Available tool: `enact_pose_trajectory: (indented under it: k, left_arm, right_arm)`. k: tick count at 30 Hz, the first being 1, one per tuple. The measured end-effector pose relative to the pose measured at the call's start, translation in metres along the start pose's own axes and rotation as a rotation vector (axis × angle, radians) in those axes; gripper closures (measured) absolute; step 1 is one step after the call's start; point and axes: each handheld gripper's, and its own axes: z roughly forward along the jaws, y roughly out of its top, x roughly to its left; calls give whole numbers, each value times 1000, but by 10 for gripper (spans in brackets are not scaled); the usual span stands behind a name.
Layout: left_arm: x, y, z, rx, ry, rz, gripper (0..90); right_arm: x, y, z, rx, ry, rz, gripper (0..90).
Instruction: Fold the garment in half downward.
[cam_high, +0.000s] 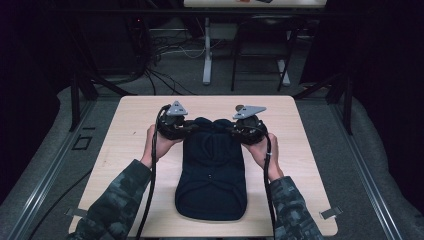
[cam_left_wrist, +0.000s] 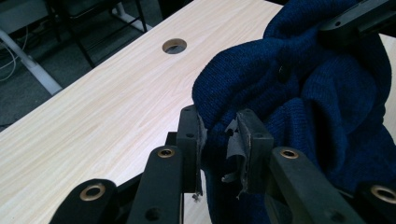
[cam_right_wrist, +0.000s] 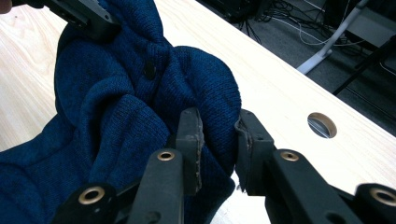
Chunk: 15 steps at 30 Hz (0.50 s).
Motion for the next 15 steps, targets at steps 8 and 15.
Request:
enact_pose_trajectory:
  k: [8, 15]
  left_arm:
    - [-2, 9, -5, 9, -14, 5, 739]
    - [-2, 18, -12, -10, 0, 13, 742]
  right_arm:
    - [-1, 4, -7, -11, -11, -15, 733]
    - [-2, 9, -13, -39, -20, -23, 734]
